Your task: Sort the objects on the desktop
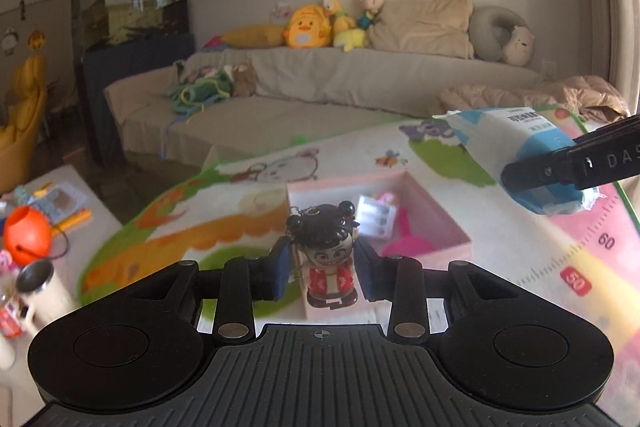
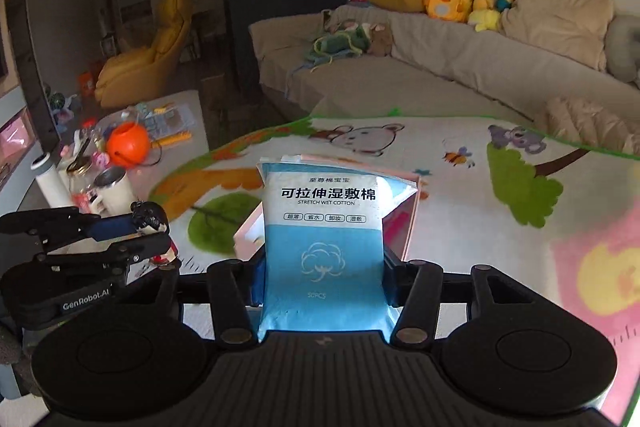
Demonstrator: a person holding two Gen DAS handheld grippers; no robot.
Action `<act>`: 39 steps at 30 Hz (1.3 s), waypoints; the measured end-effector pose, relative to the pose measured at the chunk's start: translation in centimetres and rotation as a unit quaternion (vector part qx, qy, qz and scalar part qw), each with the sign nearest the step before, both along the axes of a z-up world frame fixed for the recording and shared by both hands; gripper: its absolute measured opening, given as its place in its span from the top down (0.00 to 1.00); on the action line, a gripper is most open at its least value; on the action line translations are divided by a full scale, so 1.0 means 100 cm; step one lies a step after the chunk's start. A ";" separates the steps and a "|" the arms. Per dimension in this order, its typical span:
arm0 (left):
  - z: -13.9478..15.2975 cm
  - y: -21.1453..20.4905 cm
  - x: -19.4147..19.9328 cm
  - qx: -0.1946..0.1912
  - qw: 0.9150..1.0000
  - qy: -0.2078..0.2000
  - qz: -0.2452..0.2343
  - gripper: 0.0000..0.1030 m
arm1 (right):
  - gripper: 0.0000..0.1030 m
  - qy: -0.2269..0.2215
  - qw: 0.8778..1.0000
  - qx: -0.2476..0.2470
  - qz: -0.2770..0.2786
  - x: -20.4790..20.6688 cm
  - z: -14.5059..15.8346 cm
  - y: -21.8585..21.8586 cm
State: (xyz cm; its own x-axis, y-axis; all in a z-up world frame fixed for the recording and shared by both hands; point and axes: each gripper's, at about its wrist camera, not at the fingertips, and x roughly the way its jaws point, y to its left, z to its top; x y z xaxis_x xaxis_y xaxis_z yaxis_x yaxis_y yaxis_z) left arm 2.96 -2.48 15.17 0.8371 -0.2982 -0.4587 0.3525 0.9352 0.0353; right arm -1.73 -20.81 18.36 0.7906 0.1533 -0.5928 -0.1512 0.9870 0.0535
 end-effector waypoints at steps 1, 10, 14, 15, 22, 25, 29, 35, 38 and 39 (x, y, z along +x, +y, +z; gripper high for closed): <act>0.003 -0.010 0.015 -0.002 1.000 -0.001 -0.006 0.63 | 0.50 0.001 1.000 0.005 -0.010 0.014 0.004 -0.005; -0.039 -0.014 0.098 -0.053 0.996 0.062 0.033 0.29 | 0.32 0.064 0.993 0.076 -0.057 0.142 -0.050 -0.026; -0.071 0.007 0.074 -0.006 0.996 0.067 0.065 0.11 | 0.33 0.056 0.995 0.060 -0.053 0.151 -0.073 -0.026; -0.078 0.011 0.069 0.001 0.995 0.073 0.070 0.07 | 0.37 0.055 0.996 0.047 -0.051 0.152 -0.078 -0.022; -0.101 0.010 0.041 0.003 0.995 0.090 0.051 0.00 | 0.57 0.105 0.993 0.041 -0.032 0.170 -0.118 0.013; -0.106 0.006 0.031 0.029 0.995 0.077 0.048 0.00 | 0.57 0.103 0.994 0.033 -0.021 0.170 -0.118 0.024; -0.115 0.008 0.022 0.033 0.994 0.094 0.054 0.00 | 0.54 0.122 0.991 0.031 -0.050 0.174 -0.129 0.012; -0.120 0.014 0.012 0.005 0.990 0.117 0.080 0.00 | 0.54 0.072 0.995 0.074 0.003 0.118 -0.102 0.005; -0.119 0.015 -0.002 0.000 0.992 0.090 0.087 0.00 | 0.19 0.007 0.998 0.052 -0.022 0.064 -0.081 -0.001; -0.119 0.014 -0.003 -0.001 0.992 0.088 0.088 0.00 | 0.06 -0.008 0.999 0.042 -0.029 0.048 -0.080 -0.001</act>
